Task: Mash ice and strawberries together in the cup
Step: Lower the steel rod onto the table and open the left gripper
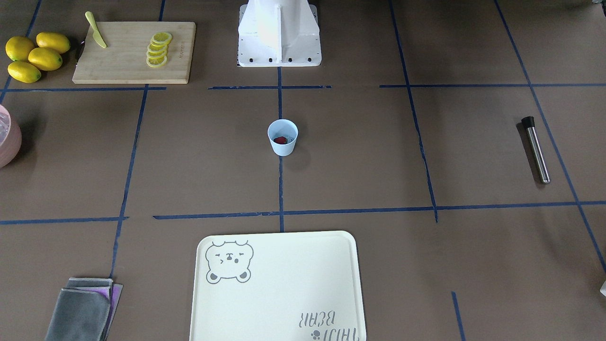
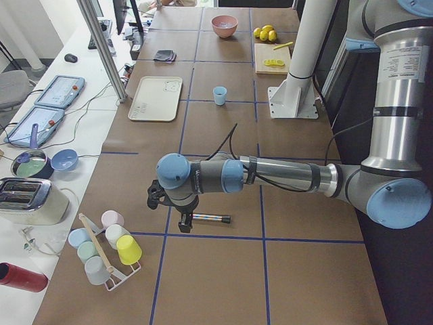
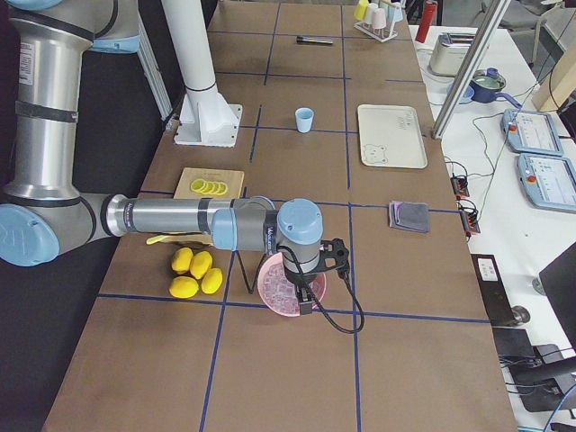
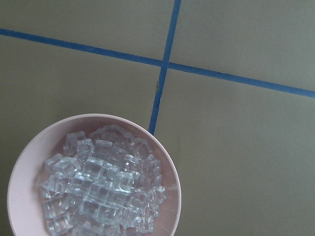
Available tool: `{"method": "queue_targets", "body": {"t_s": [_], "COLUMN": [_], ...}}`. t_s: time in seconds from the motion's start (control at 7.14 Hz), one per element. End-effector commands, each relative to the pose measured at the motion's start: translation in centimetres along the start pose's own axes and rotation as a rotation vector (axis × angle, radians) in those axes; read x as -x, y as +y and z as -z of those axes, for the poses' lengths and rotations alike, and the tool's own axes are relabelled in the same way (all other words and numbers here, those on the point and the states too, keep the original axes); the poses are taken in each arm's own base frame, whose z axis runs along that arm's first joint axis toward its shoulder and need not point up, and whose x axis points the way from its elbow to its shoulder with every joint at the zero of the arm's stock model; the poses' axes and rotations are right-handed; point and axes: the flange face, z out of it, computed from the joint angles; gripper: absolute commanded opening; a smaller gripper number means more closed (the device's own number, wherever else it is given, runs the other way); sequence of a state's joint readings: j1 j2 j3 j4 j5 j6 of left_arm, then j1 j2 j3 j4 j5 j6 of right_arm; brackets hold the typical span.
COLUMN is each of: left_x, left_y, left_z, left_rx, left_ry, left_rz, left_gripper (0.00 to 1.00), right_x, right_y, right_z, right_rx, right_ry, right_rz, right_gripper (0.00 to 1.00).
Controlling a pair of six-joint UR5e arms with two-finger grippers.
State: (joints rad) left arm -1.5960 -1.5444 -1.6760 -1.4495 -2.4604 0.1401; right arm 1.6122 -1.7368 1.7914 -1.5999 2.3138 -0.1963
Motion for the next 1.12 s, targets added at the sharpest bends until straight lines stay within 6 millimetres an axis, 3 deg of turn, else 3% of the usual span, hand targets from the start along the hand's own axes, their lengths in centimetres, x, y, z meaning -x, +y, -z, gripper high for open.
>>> {"method": "queue_targets", "body": {"t_s": [0.0,0.28,0.42,0.98], "left_x": [0.4,1.5,2.7,2.2], "left_y": [1.4,2.0,3.3,3.4], "left_z": [0.3,0.3,-0.9,-0.4], "left_rx": [-0.048,-0.054,-0.026,-0.035], "left_ry": [-0.011,-0.022,-0.050,-0.055], "left_rz": [-0.033,-0.020,0.000,-0.016], "left_gripper": [1.00,1.00,1.00,1.00], "right_x": [-0.1,0.1,0.1,0.2], "right_y": [0.1,0.0,0.0,0.0], "right_z": [0.0,0.1,0.2,0.2], "right_rx": [0.000,-0.002,-0.003,-0.004], "right_ry": [0.001,0.003,0.003,0.001], "right_rz": [-0.002,0.002,-0.005,-0.007], "right_gripper": [0.99,0.99,0.99,0.99]}}
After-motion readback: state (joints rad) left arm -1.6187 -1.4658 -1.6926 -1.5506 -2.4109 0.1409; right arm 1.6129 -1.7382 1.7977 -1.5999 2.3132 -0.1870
